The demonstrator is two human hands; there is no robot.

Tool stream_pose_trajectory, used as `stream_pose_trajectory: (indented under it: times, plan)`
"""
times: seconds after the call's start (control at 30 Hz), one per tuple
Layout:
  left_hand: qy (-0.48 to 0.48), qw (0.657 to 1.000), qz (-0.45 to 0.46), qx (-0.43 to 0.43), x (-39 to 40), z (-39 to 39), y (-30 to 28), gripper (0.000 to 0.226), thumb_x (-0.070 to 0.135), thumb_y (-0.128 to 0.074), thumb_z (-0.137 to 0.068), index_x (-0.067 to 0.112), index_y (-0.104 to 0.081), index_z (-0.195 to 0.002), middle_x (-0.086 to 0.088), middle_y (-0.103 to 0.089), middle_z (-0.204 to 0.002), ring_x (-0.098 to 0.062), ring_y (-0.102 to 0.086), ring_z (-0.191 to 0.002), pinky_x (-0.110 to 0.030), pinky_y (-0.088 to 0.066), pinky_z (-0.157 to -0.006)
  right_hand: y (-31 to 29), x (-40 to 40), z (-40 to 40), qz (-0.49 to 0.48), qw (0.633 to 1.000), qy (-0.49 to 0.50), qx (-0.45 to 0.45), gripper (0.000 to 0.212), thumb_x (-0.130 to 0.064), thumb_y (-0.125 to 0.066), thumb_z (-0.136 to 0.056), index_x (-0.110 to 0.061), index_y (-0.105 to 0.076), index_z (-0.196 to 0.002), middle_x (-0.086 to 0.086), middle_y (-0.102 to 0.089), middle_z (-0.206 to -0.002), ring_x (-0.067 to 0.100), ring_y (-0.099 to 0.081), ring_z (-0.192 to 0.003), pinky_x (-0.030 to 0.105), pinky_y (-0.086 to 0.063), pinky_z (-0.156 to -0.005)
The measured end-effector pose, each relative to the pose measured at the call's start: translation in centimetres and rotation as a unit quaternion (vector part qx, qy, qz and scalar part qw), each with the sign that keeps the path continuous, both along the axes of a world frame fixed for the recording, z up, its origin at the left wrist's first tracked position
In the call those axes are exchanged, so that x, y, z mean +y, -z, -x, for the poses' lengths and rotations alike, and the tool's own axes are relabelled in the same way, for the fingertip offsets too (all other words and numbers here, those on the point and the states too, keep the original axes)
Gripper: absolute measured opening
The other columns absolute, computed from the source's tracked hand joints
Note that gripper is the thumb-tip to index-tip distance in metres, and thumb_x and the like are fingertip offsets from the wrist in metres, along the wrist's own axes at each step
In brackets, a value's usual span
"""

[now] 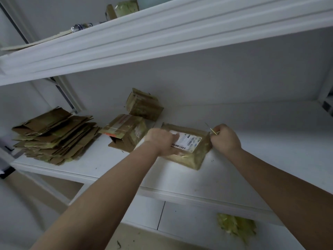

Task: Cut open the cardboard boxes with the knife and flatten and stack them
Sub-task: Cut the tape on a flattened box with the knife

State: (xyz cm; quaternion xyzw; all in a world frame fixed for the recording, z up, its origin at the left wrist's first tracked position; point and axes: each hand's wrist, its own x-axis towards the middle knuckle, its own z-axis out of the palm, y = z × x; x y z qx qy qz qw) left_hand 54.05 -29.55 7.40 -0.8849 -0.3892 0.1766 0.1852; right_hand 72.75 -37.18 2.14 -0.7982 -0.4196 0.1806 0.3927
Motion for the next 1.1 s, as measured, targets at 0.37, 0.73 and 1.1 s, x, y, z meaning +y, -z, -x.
stream_pose_trajectory:
  times: [0.37, 0.73, 1.1]
  plan:
    - [-0.071, 0.961, 0.158, -0.215, 1.6, 0.9, 2.0, 0.09, 0.073, -0.06, -0.069, 0.04, -0.023, -0.144, -0.007, -0.014, -0.157, -0.038, -0.003, -0.146, -0.07, -0.016, -0.106, 2.2, -0.2, -1.4, -0.05, 0.997, -0.017, 0.049, 0.016, -0.009, -0.048, -0.088, -0.009, -0.059, -0.099, 0.011, -0.066, -0.09, 0.028, -0.059, -0.081, 0.032, -0.045, -0.067]
    - [-0.192, 0.958, 0.043, -0.208, 1.3, 0.7, 3.0, 0.083, 0.086, -0.03, -0.076, 0.028, -0.043, -0.134, 0.0, -0.065, -0.114, -0.026, -0.062, -0.103, -0.034, -0.05, -0.077, 4.0, 0.9, -0.7, -0.059, 0.993, -0.036, 0.09, 0.017, -0.008, -0.044, -0.09, -0.009, -0.057, -0.101, 0.012, -0.066, -0.074, 0.022, -0.062, -0.063, 0.029, -0.047, -0.06]
    - [-0.177, 0.963, 0.044, -0.199, 1.4, 1.2, 3.4, 0.082, 0.085, -0.031, -0.077, 0.028, -0.043, -0.135, 0.0, -0.067, -0.113, -0.025, -0.063, -0.101, -0.032, -0.047, -0.074, 4.9, 3.8, 1.7, -0.046, 0.985, -0.035, 0.159, 0.015, -0.018, -0.043, -0.096, -0.012, -0.056, -0.09, 0.006, -0.057, -0.058, 0.019, -0.055, -0.053, 0.031, -0.047, -0.065]
